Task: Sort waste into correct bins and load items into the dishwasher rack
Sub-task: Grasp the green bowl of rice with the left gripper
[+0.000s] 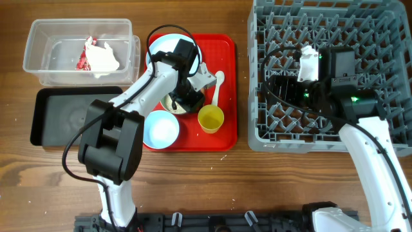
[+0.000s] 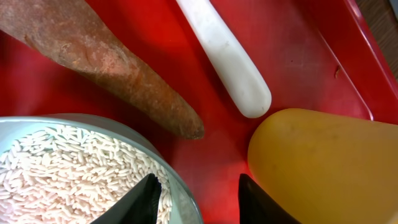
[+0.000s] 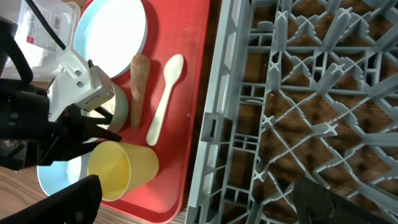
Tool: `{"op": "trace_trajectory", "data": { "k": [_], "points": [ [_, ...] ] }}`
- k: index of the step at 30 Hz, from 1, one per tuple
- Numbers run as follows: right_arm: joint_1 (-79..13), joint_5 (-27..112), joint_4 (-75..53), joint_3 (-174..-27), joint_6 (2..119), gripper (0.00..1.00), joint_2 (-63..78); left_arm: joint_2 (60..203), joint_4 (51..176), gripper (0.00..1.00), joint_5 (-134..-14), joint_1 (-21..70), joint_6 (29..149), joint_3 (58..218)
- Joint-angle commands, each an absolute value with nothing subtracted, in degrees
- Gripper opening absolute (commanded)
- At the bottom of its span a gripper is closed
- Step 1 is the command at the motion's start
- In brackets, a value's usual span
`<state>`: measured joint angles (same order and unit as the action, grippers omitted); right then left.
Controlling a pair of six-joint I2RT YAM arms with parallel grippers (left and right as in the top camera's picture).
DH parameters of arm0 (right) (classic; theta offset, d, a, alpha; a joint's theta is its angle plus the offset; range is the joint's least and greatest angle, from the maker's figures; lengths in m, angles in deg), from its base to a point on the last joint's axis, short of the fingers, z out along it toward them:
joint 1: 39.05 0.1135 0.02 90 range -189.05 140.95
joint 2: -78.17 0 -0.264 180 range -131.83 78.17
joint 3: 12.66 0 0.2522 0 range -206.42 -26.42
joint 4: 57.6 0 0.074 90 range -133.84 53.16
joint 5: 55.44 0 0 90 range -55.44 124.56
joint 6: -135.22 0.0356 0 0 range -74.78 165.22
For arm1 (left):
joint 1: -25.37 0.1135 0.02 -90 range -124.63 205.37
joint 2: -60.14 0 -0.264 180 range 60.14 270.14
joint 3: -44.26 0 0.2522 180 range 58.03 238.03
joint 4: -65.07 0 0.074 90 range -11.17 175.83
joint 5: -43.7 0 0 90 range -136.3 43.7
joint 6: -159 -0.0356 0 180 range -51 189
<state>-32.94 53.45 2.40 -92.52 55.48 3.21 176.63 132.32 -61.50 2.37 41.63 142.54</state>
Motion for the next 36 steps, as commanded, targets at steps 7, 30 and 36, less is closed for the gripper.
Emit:
{"op": "trace_trajectory", "data": {
  "k": [7,30,36],
  "points": [
    [-32.97,53.96,2.34,-93.53,55.77,1.0,2.62,177.22,130.47,0.33,-61.42,2.24,41.15,142.32],
    [-32.97,53.94,2.29,-93.53,55.7,1.0,2.62,177.22,127.41,0.04,-61.42,2.24,42.87,139.61],
    [-32.97,53.91,2.18,-93.53,55.72,1.0,2.62,176.82,127.45,0.04,-61.39,2.24,49.54,139.85]
  ]
}}
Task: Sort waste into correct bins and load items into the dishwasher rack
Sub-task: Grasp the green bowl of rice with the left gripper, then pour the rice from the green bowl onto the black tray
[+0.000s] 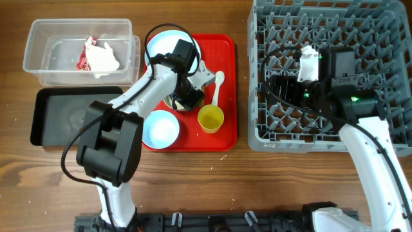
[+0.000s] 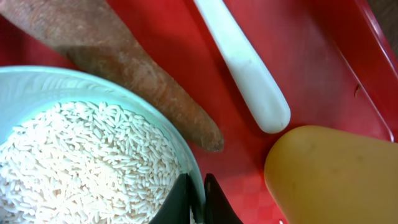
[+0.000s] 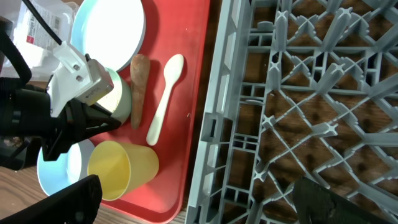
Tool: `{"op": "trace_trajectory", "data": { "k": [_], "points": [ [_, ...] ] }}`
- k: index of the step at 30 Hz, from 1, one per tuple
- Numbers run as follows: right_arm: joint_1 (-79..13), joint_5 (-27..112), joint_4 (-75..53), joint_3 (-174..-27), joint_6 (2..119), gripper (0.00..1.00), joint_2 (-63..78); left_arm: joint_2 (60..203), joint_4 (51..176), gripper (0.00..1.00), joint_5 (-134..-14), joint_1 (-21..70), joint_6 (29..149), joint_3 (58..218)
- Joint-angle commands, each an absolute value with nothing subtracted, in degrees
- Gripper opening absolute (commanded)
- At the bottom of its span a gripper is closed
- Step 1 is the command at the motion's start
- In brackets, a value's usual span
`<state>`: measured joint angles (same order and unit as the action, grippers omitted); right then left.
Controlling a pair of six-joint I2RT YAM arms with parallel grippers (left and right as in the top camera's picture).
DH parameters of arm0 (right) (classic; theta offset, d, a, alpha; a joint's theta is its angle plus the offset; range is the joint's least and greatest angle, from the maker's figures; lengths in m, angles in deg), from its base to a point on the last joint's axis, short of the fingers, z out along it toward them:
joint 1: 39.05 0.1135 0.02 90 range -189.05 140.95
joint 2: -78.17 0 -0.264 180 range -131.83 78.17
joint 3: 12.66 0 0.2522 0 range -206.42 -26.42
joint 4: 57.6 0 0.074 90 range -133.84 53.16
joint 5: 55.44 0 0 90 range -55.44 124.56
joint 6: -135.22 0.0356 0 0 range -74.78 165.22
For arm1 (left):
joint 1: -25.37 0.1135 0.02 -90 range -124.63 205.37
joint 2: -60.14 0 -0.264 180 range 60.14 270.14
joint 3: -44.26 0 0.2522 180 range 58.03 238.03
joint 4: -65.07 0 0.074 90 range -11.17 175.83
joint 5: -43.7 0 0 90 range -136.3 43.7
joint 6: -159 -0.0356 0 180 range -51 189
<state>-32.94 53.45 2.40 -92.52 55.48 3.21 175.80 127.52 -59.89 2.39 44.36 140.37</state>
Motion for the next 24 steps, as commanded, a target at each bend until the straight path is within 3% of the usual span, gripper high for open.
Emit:
{"op": "trace_trajectory", "data": {
  "k": [1,14,24],
  "points": [
    [-32.97,53.91,2.12,-93.53,55.74,1.0,2.62,176.25,127.58,0.04,-61.42,2.24,52.14,139.96],
    [-32.97,53.91,1.2,-93.53,55.72,1.0,2.62,160.23,136.06,0.04,-61.9,7.09,72.88,146.6],
    [-32.97,53.94,0.26,-93.53,55.74,1.0,2.62,153.15,146.66,0.04,-64.96,36.47,72.42,143.58]
  ]
}}
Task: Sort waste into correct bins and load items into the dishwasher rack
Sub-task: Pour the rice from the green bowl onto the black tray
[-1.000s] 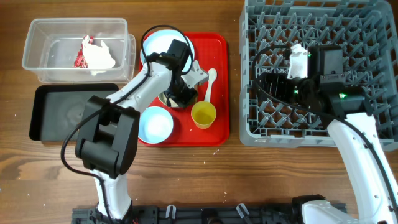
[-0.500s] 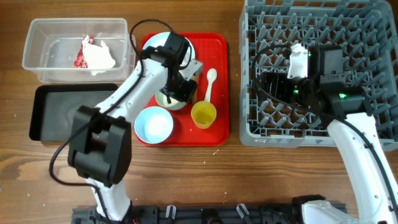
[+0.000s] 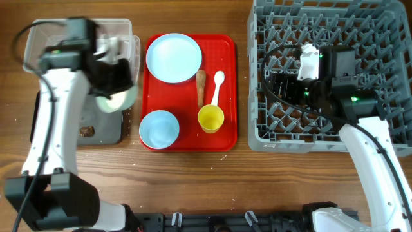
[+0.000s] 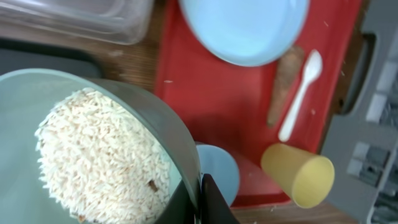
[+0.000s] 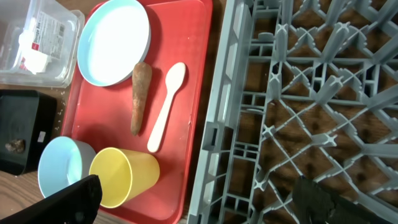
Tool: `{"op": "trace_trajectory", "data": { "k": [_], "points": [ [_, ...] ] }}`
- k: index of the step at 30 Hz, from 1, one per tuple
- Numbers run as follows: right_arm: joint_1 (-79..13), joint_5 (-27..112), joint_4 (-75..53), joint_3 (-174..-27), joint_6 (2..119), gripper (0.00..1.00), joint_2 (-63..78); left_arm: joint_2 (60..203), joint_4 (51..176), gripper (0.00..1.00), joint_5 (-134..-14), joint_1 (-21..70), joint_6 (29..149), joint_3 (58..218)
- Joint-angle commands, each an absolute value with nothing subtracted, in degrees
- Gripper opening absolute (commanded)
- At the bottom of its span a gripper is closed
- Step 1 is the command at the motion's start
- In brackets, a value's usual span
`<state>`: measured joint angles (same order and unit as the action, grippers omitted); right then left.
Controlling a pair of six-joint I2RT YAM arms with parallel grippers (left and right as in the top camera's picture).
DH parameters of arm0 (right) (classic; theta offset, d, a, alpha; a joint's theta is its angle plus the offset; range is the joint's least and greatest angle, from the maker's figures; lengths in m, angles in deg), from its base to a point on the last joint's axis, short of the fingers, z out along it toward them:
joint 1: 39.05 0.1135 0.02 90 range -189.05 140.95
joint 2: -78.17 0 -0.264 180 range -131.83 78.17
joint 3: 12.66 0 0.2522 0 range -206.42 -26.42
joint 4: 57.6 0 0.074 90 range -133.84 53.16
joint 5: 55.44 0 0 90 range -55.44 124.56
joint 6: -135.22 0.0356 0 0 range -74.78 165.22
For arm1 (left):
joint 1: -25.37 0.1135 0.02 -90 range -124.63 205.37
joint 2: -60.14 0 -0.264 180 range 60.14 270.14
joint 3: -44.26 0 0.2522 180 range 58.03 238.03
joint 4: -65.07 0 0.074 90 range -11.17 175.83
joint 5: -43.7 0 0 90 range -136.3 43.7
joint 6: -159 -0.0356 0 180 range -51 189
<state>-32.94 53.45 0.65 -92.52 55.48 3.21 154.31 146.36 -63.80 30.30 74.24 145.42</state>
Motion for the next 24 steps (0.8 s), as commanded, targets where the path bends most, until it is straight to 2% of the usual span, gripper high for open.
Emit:
{"op": "trace_trajectory", "data": {
  "k": [1,9,21,24],
  "points": [
    [-32.97,53.94,0.26,-93.53,55.77,1.0,2.62,153.28,145.94,0.04,-65.42,38.83,72.4,142.01],
    [-32.97,53.98,0.35,-93.53,55.88,1.0,2.62,156.85,135.58,0.04,-93.52,55.33,67.44,133.7],
    [-32.97,53.96,0.33,-93.53,55.9,1.0,2.62,167.88,134.23,0.04,-122.11,64.03,64.73,133.7],
    [-32.97,53.96,0.35,-93.53,55.92,1.0,2.62,168.06,134.58,0.04,-125.72,65.82,64.75,133.7]
  ]
}}
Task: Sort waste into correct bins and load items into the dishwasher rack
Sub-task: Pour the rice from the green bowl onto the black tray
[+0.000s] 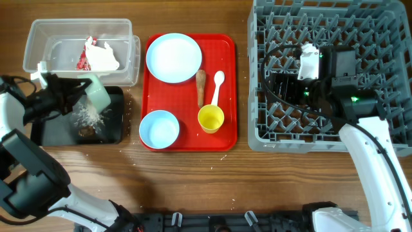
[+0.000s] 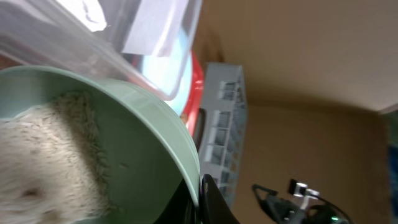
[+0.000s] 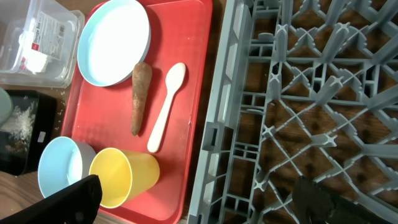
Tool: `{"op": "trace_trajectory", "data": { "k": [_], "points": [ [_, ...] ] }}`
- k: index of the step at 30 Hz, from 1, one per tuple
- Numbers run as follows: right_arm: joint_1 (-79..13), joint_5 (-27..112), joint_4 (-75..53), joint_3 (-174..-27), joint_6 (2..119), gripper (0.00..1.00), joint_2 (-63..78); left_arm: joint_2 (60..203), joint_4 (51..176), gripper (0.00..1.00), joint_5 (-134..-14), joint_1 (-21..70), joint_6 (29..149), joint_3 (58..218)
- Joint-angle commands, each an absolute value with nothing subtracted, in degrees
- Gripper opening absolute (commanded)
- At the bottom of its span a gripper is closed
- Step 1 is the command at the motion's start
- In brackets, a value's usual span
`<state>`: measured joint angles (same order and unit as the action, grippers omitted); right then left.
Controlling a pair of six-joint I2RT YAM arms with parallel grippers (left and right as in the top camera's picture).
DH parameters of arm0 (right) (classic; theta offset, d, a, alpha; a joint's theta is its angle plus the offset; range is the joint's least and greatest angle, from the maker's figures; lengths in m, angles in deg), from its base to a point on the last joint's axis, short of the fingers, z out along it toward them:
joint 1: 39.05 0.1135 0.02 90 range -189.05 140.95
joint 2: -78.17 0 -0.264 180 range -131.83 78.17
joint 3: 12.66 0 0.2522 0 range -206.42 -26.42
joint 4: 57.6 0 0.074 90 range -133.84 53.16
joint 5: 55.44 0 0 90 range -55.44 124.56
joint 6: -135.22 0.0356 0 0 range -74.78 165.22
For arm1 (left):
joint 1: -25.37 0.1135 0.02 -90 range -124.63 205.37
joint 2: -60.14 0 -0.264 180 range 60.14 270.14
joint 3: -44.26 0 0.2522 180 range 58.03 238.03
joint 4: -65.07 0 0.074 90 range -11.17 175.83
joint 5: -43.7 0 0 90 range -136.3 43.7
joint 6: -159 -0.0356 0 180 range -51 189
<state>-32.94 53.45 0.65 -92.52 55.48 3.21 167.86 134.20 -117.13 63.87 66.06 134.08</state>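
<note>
My left gripper (image 1: pixel 78 93) is shut on the rim of a pale green bowl (image 1: pixel 96 92), which is tipped on its side over the black bin (image 1: pixel 109 132). White rice (image 1: pixel 85 116) spills from the bowl into that bin. In the left wrist view the bowl (image 2: pixel 124 143) fills the frame, rice (image 2: pixel 37 155) is sliding inside it, and my left gripper (image 2: pixel 200 190) pinches its edge. My right gripper (image 3: pixel 196 199) hangs open over the grey dishwasher rack (image 1: pixel 386 38), holding nothing.
The red tray (image 1: pixel 225 90) carries a white plate (image 1: pixel 174 57), a carrot (image 1: pixel 201 87), a white spoon (image 1: pixel 217 87), a yellow cup (image 1: pixel 210 118) and a blue bowl (image 1: pixel 159 127). A clear bin (image 1: pixel 38 38) holding a wrapper stands behind the black bin.
The left arm now reaches in from the far left. The green bowl, then roughly level over the black bin, is now tipped over, and rice lies in the bin. The right arm is unmoved.
At first my left gripper stood open around the rim of the rice bowl on the red tray. Then it was shut on that rim. Later the bowl was off the tray and over the black bin, and now it is tilted with rice pouring out.
</note>
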Motion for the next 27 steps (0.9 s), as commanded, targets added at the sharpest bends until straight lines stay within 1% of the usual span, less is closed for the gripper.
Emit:
{"op": "trace_trajectory", "data": {
  "k": [1,4,10,14,19,22,24,27],
  "points": [
    [-32.97,53.96,0.3,-93.53,55.92,1.0,2.62,168.06,134.82,0.04,-126.44,66.47,64.75,133.7],
    [-32.97,53.96,0.33,-93.53,55.9,1.0,2.62,168.06,136.83,0.04,-128.54,68.62,64.77,133.7],
    [-32.97,53.98,0.37,-93.53,55.96,1.0,2.62,168.06,138.99,0.04,-136.65,72.09,65.39,133.7],
    [-32.97,53.98,0.33,-93.53,56.38,1.0,2.62,168.06,139.47,0.04,-136.65,73.01,68.6,133.7],
    [-32.97,53.98,0.35,-93.53,56.38,1.0,2.62,168.06,140.41,0.04,-136.65,73.01,69.71,133.7],
    [-32.97,53.98,0.35,-93.53,56.38,1.0,2.62,168.06,137.53,0.04,-135.2,73.01,69.49,133.7],
    [-32.97,53.98,0.22,-93.53,56.36,1.0,2.62,168.06,138.36,0.04,-135.58,73.01,69.76,133.7],
    [-32.97,53.98,0.65,-93.53,56.38,1.0,2.62,168.04,141.64,0.04,-136.67,73.01,75.9,133.73]
  ]
}}
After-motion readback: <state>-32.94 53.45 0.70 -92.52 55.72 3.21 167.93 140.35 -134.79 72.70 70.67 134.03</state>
